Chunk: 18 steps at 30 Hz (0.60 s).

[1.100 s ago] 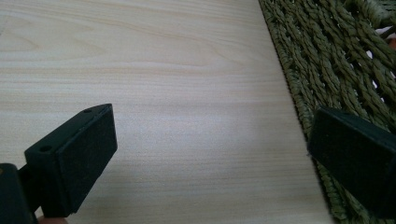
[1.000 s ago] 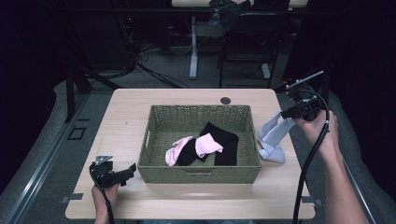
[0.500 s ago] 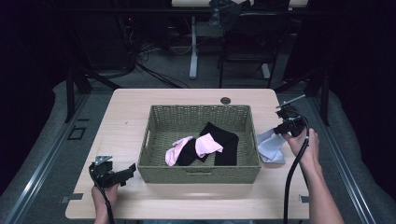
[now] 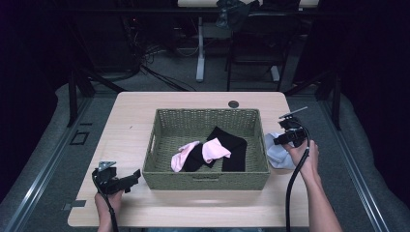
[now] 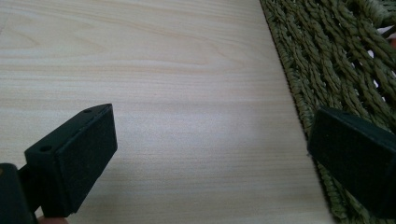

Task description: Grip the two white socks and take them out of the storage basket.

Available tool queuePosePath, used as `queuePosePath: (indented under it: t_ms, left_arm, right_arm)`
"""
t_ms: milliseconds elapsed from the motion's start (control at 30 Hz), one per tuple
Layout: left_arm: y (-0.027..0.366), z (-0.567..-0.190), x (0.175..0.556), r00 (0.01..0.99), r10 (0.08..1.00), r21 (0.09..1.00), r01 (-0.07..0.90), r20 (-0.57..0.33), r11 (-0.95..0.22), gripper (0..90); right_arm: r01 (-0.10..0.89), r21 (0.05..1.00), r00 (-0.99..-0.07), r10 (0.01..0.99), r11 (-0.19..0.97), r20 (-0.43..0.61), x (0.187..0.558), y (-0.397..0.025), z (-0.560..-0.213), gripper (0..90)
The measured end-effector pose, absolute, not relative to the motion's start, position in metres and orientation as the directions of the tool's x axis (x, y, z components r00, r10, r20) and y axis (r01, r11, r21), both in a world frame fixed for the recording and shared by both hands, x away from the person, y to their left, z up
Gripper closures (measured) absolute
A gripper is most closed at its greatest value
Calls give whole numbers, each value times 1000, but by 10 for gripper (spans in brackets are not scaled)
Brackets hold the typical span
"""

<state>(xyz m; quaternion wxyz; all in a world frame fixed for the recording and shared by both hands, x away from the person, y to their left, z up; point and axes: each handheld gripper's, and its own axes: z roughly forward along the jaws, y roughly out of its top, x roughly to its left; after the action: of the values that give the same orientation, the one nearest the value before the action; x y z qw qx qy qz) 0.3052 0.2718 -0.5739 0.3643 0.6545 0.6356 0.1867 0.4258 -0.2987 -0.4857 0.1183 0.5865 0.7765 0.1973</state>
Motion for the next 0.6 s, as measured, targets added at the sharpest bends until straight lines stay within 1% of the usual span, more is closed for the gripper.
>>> queuePosePath:
  t_ms: [200, 267, 400, 533, 600]
  left_arm:
    - [271, -573, 305, 123, 968, 720, 690, -218, 75, 15]
    - [271, -574, 305, 123, 968, 718, 692, -218, 74, 15]
    - [272, -574, 305, 123, 968, 716, 694, -219, 74, 15]
    - [271, -573, 305, 123, 968, 717, 693, -218, 74, 15]
    - [271, -573, 305, 126, 968, 719, 692, -219, 73, 15]
  right_arm:
    - [843, 484, -292, 955, 234, 47, 412, -300, -478, 528]
    - [829, 511, -296, 954, 230, 51, 406, -299, -474, 484]
    - [811, 536, -312, 949, 235, 55, 392, -300, -466, 363]
    - [796, 550, -340, 938, 253, 60, 375, -300, -464, 268]
    - [788, 561, -348, 935, 252, 68, 365, -303, -465, 236]
